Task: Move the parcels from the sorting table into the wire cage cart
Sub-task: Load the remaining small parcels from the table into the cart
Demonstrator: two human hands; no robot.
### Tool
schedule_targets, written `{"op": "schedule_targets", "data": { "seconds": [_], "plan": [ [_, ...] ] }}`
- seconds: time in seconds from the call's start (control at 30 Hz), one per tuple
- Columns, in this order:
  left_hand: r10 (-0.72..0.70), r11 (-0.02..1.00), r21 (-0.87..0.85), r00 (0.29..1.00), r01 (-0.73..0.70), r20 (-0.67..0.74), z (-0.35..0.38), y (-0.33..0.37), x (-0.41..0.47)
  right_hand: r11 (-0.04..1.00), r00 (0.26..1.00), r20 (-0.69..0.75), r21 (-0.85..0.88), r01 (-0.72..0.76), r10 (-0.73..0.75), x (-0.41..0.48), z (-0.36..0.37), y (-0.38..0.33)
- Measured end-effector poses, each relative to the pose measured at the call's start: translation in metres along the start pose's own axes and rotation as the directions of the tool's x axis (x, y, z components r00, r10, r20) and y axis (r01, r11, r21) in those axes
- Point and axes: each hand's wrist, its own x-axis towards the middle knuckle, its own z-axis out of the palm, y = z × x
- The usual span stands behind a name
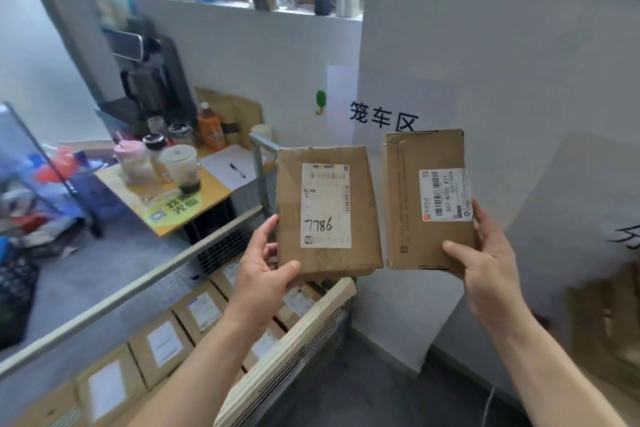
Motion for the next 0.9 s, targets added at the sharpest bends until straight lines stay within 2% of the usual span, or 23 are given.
{"op": "schedule_targets", "data": {
  "seconds": [0.17, 0.3, 0.67, 0.9],
  "plan": [
    [0.037, 0.999, -0.004, 0.984, -0.038, -0.174, -0.068, -0.006, -0.014, 1.0, 0.987, 0.161, -0.005, -0.015, 0.015, 0.0, 0.064, 0.007],
    [0.025, 1.0, 0.004, 0.958, -0.025, -0.285, -0.127, -0.016, -0.019, 1.0, 0.974, 0.228, -0.003, -0.012, 0.013, 0.0, 0.117, 0.013],
    [0.02, 0.999, -0.016, 0.918, -0.029, -0.396, -0.289, -0.022, -0.005, 0.998, 0.935, 0.351, -0.01, -0.058, 0.058, -0.012, 0.286, 0.031],
    [-0.01, 0.999, -0.042, 0.913, -0.008, -0.408, -0.353, -0.022, 0.008, 0.997, 0.928, 0.366, -0.016, -0.072, 0.072, -0.019, 0.363, 0.04]
  ]
}}
